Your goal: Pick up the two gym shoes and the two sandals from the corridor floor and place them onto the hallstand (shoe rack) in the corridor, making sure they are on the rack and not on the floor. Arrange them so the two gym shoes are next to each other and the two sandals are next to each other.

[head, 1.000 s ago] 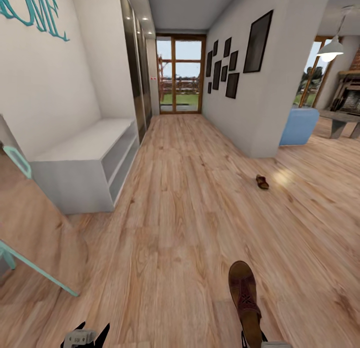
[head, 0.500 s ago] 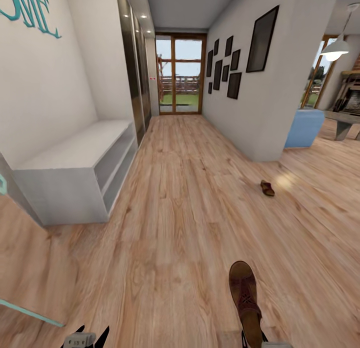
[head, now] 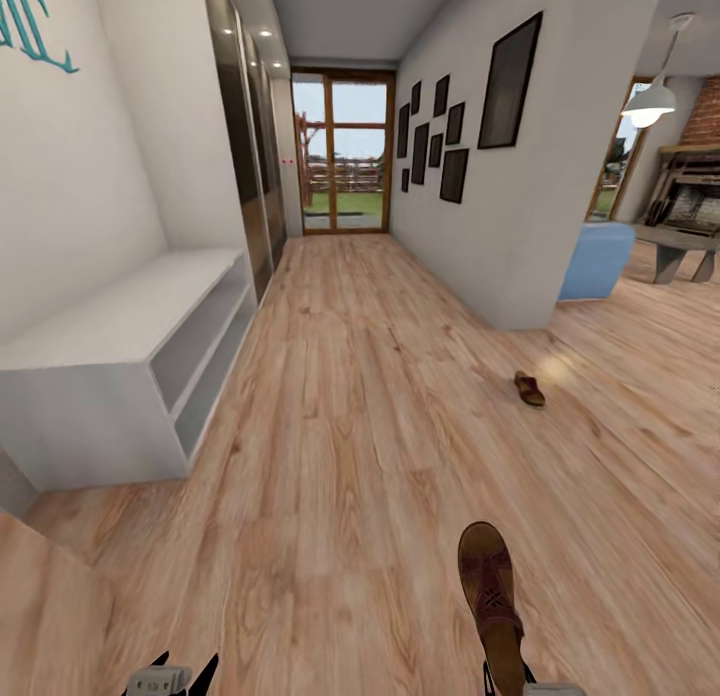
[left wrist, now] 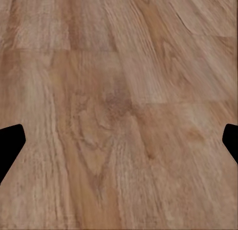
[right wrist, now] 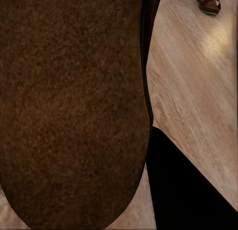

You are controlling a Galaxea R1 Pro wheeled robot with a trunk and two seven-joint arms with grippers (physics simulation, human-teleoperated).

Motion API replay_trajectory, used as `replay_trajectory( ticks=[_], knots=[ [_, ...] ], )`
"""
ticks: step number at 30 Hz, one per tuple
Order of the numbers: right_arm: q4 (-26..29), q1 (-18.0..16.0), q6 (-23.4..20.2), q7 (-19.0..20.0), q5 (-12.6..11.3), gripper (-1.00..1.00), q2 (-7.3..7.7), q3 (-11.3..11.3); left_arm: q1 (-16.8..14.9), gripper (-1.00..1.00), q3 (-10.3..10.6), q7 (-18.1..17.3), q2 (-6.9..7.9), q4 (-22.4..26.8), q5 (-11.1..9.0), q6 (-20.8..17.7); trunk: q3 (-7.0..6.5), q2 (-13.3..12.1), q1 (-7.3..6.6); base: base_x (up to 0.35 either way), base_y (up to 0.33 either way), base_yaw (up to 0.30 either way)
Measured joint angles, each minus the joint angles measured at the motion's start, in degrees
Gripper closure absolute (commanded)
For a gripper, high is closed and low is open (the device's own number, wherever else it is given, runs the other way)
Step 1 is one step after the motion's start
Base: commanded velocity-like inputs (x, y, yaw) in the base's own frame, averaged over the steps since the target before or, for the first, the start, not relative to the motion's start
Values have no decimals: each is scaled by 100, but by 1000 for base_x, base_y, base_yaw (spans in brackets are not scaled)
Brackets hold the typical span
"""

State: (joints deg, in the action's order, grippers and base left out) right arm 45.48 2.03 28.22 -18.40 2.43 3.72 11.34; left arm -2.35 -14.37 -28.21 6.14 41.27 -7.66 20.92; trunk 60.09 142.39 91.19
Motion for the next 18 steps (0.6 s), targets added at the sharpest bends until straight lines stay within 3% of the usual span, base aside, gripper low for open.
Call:
replay_trajectory(
  ticks=[6, 18],
  knots=[
    [-2, 0, -3, 0, -1, 100, 0, 0, 0, -100, -1, 0, 2, 0, 0, 0, -37, 0, 0, 340, 0, -131],
    [-10, -1, -1, 0, 0, 100, 0, 1, 1, -100, -1, 2, 2, 1, 0, 0, -44, 0, 0, 340, 0, -9]
  ],
)
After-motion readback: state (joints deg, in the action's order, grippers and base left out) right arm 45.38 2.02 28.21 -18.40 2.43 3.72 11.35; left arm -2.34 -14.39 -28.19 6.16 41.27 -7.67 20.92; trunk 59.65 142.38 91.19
